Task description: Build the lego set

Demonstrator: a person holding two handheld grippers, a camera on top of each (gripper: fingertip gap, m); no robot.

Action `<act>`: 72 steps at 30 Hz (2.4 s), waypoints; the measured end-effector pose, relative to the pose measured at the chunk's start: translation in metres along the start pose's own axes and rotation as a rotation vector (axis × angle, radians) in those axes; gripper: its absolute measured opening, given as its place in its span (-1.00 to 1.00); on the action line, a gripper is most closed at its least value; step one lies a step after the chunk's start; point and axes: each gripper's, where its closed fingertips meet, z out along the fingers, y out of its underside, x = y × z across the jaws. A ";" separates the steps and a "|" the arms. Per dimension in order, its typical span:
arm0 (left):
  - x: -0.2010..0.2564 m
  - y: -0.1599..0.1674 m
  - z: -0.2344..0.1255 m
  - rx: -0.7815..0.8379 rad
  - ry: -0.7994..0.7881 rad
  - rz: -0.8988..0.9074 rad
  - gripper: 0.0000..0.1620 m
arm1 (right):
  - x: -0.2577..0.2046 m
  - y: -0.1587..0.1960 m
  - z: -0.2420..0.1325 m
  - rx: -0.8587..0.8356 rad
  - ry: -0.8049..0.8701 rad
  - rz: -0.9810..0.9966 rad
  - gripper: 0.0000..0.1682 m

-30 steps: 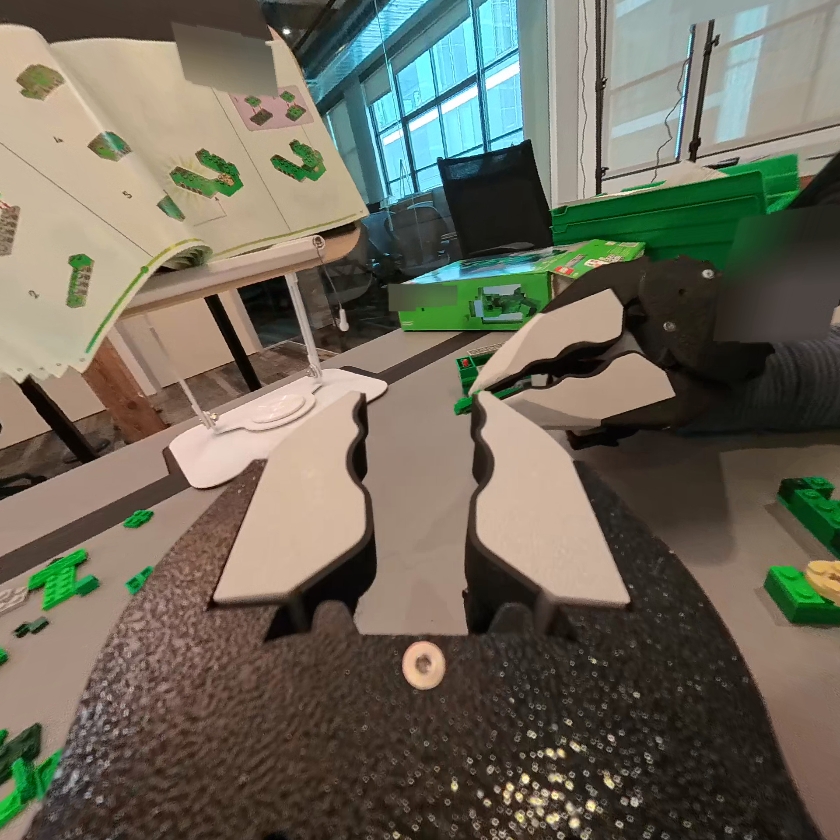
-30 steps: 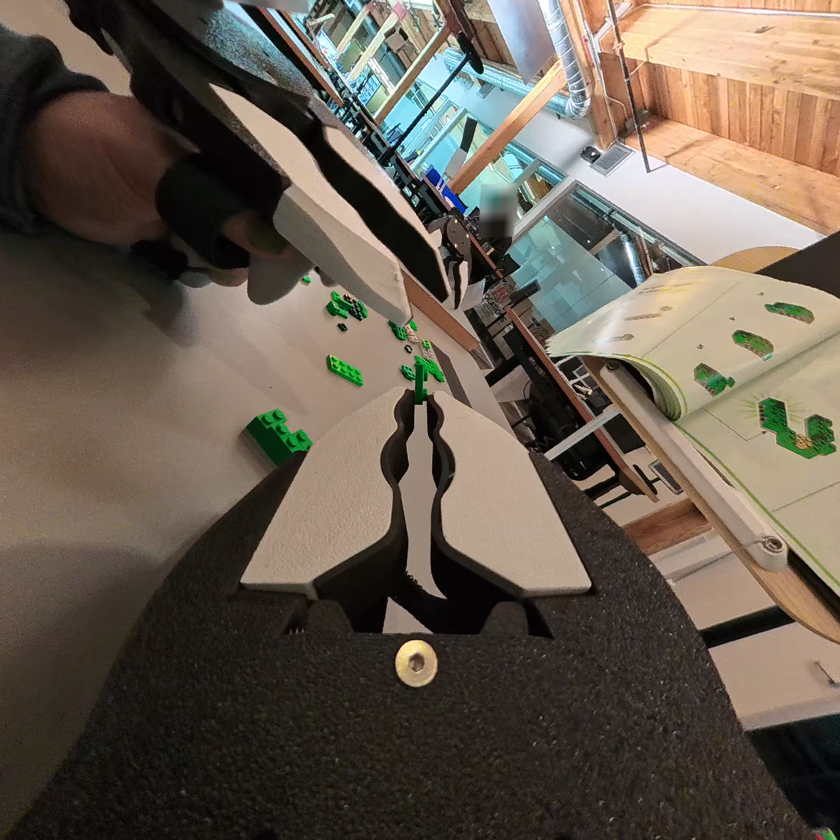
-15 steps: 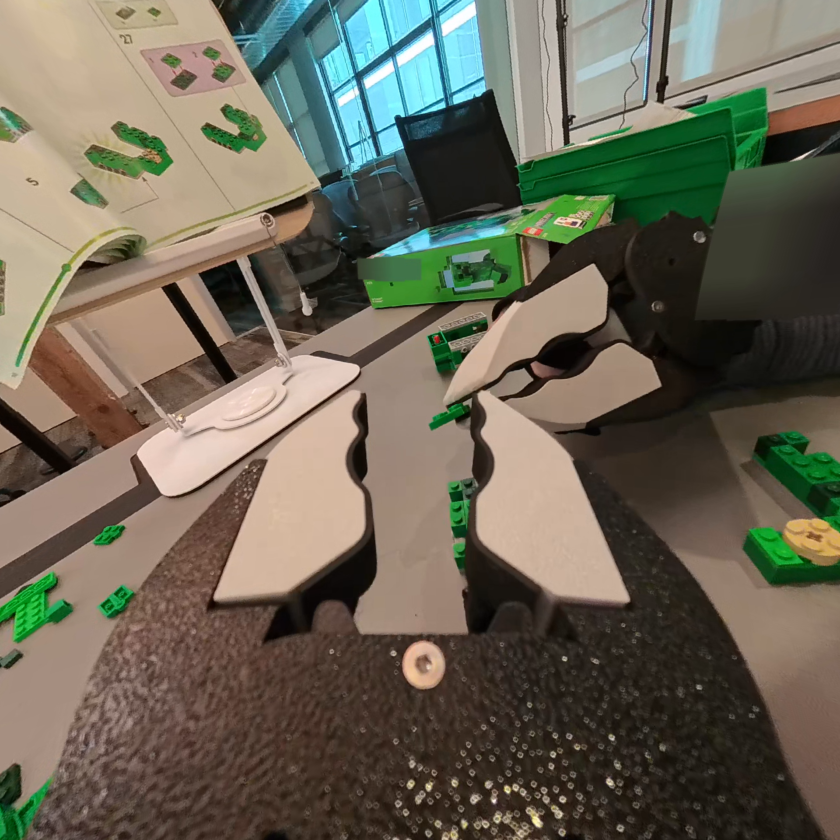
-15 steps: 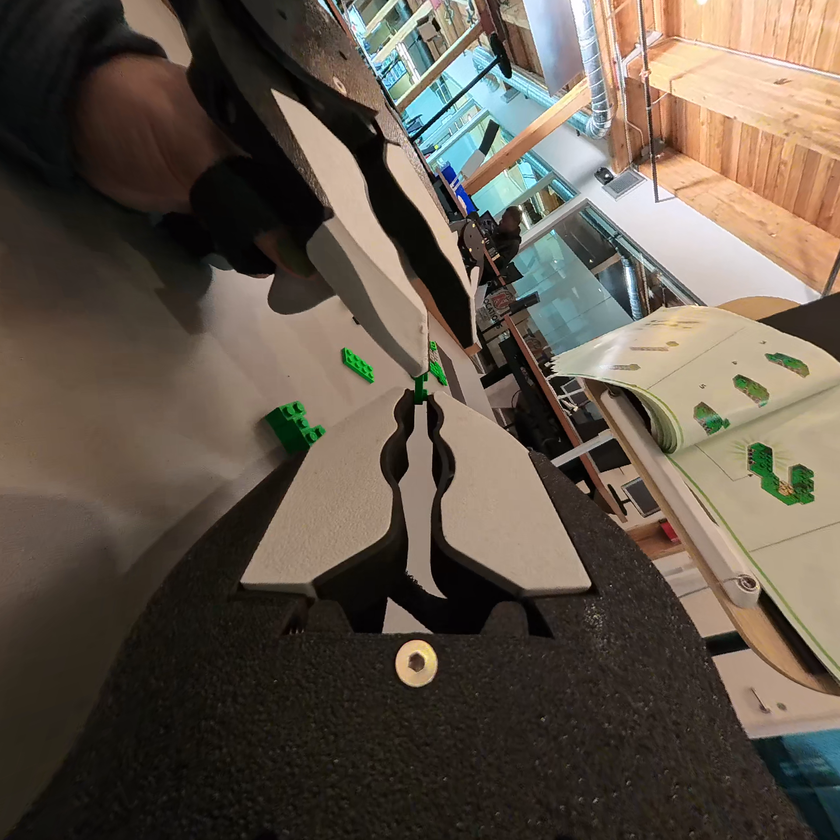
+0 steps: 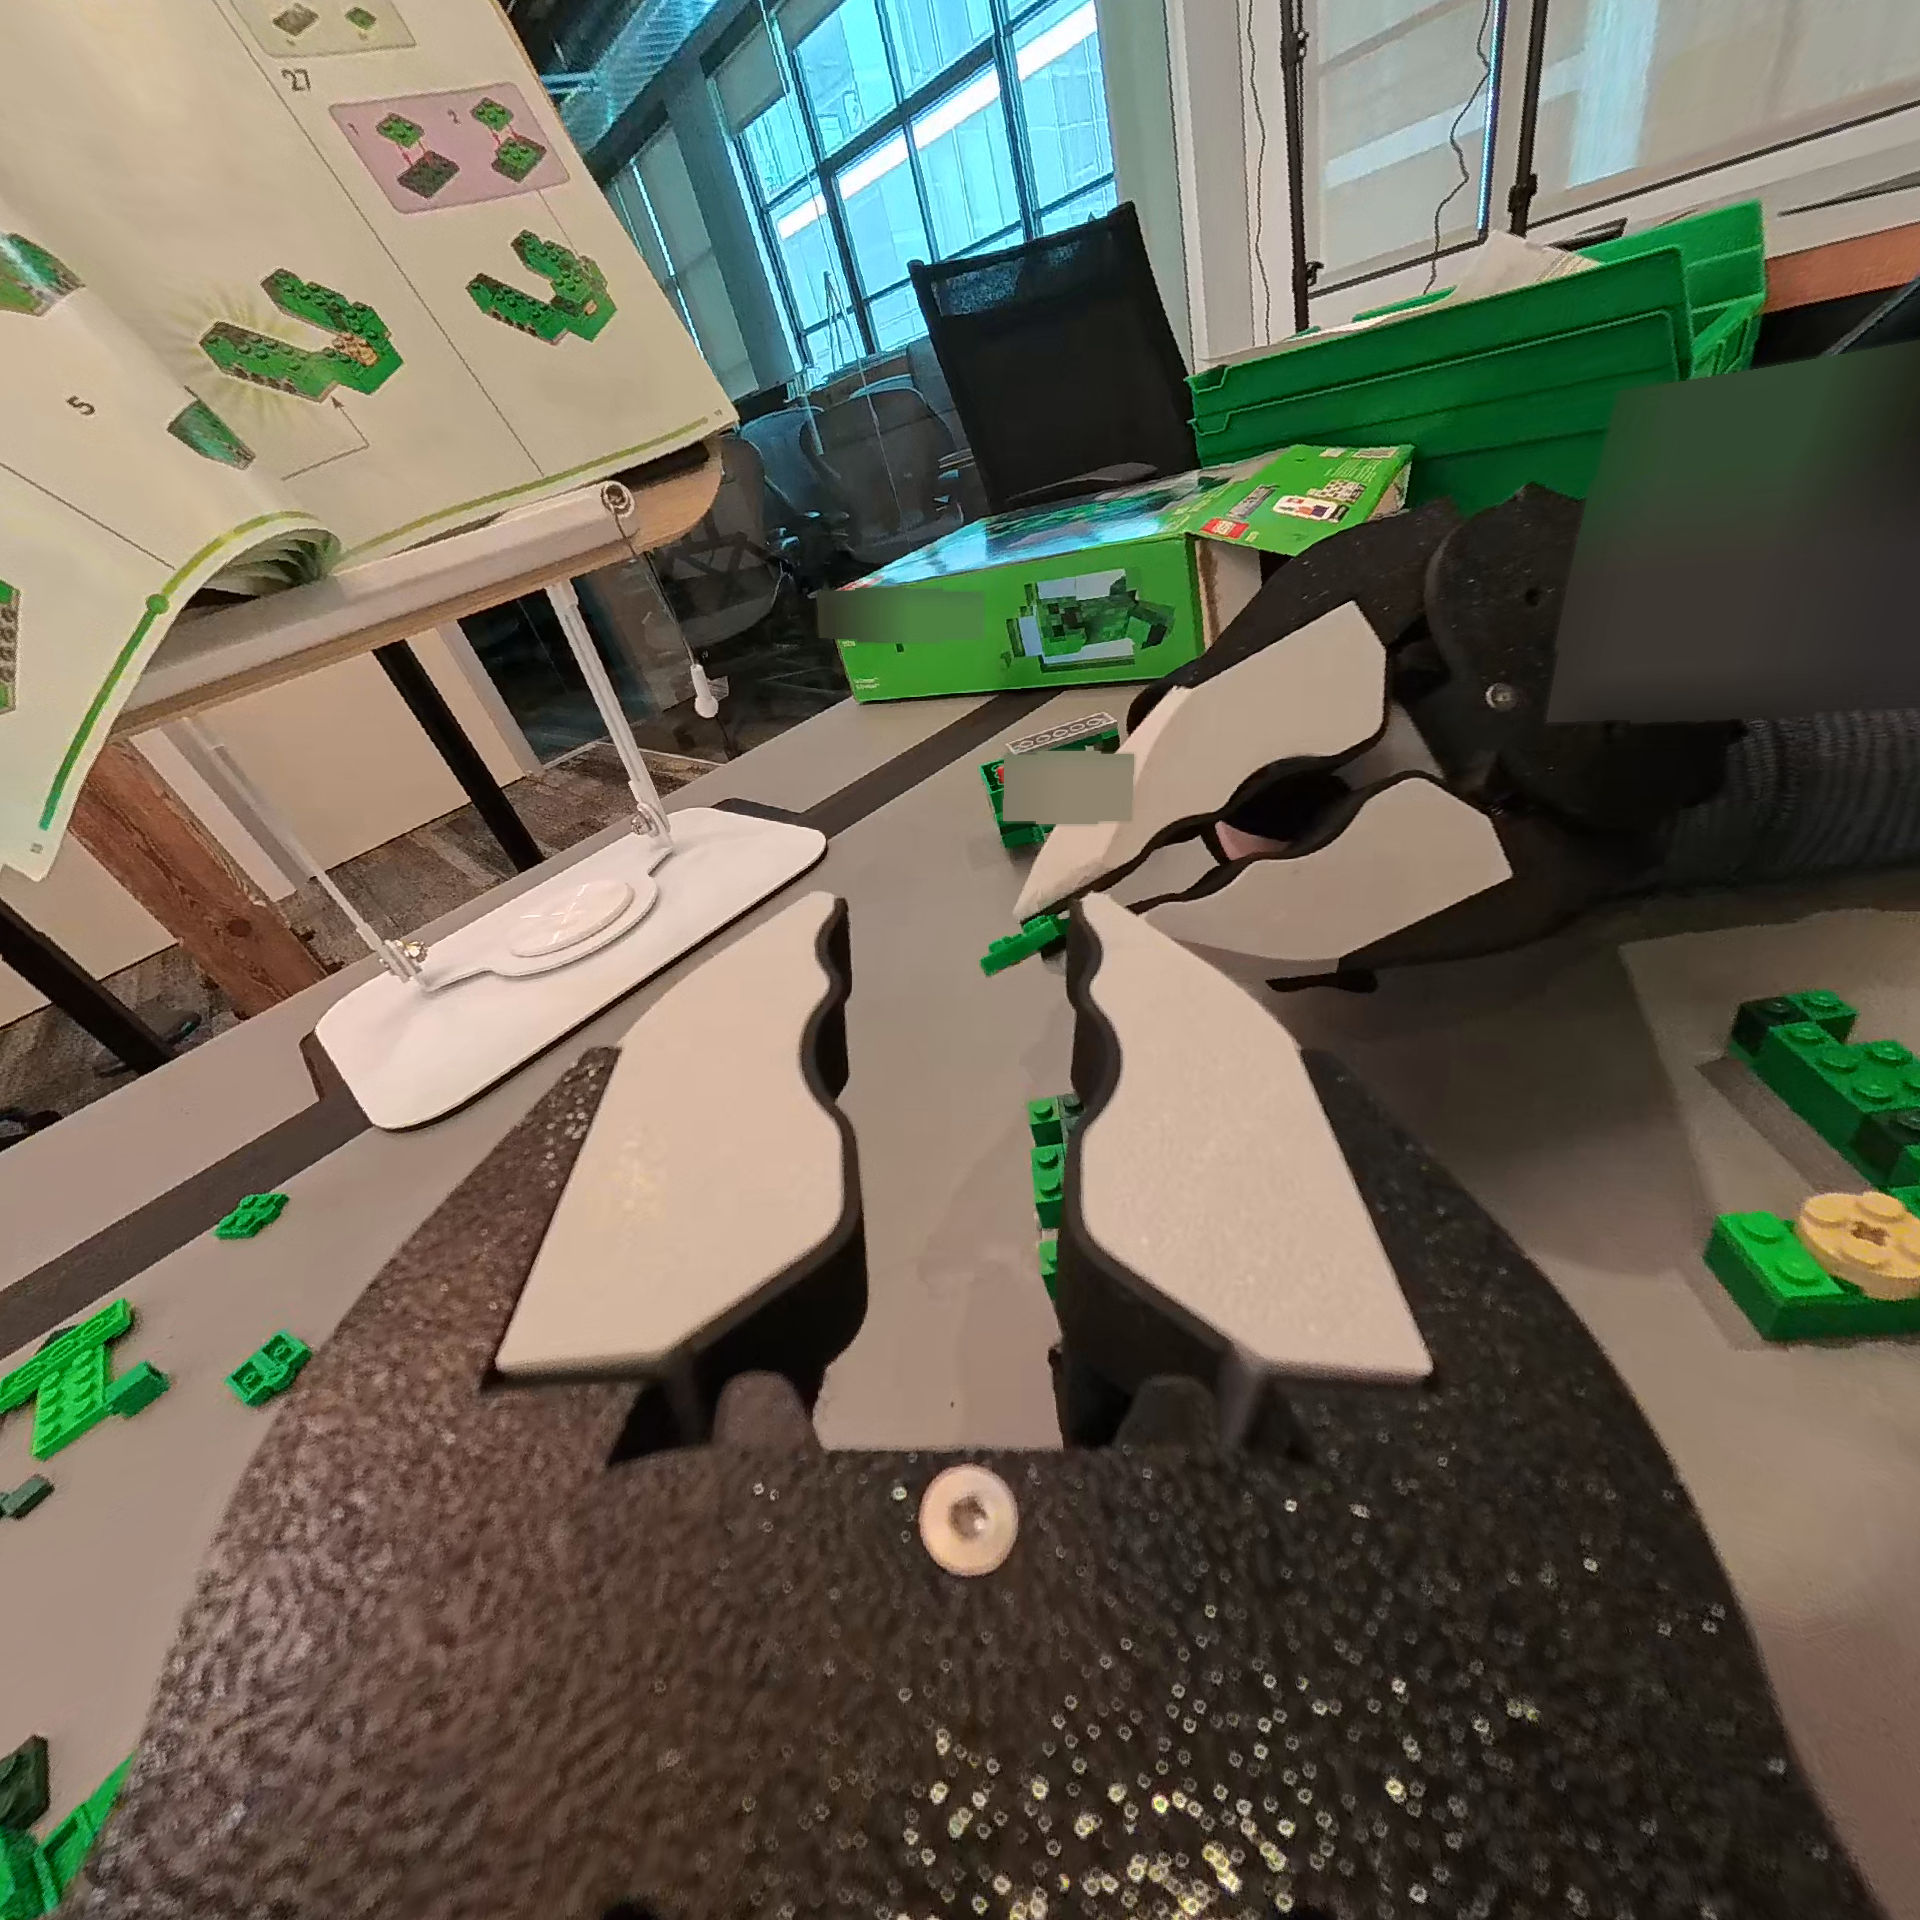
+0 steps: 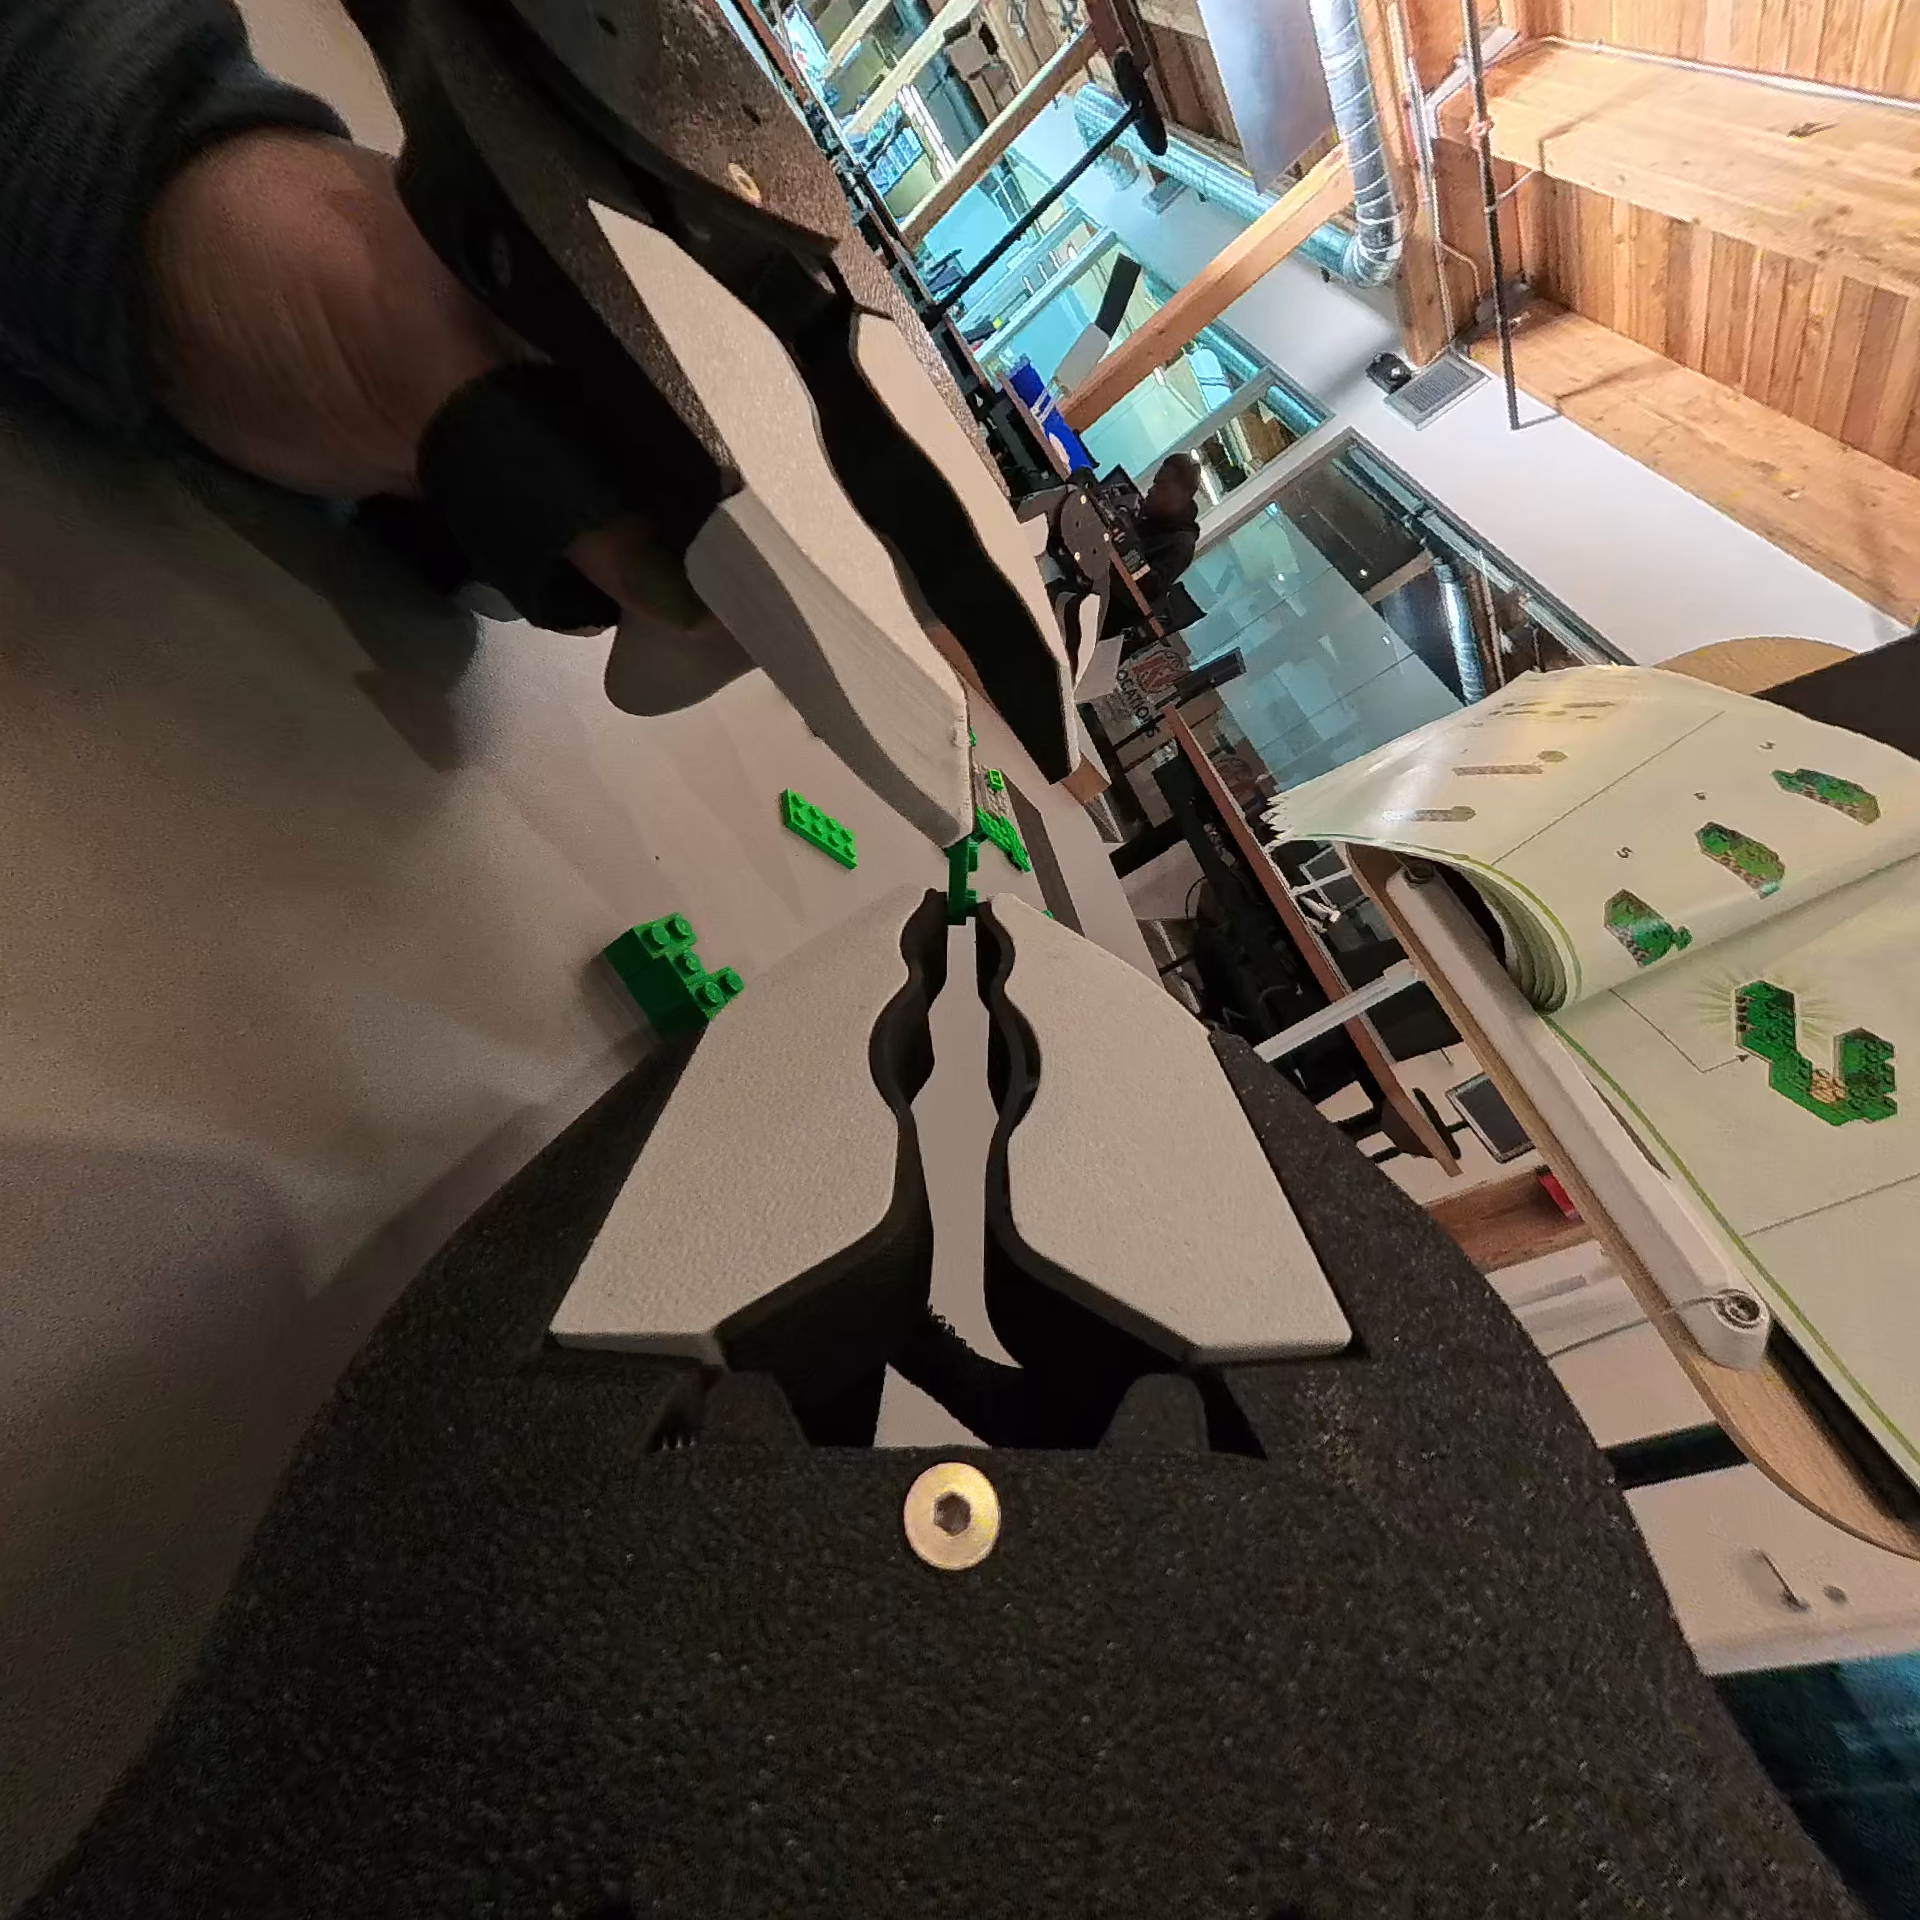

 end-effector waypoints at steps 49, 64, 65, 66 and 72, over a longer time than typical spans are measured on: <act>-0.011 -0.004 -0.006 0.042 -0.025 -0.084 -0.54 | 0.008 0.002 -0.001 -0.001 0.042 0.023 -0.94; 0.011 0.007 0.000 -0.070 0.139 -0.169 -0.58 | 0.001 -0.002 -0.001 -0.004 0.034 -0.096 -0.95; 0.014 0.008 0.000 -0.080 0.170 -0.210 -0.57 | 0.000 -0.003 -0.001 -0.006 0.037 -0.111 -0.95; 0.016 0.008 -0.001 -0.087 0.199 -0.247 -0.57 | 0.000 -0.003 -0.001 -0.007 0.038 -0.125 -0.95; 0.019 0.005 -0.005 -0.067 0.261 -0.311 -0.81 | -0.003 -0.008 -0.002 0.010 0.037 -0.169 -0.95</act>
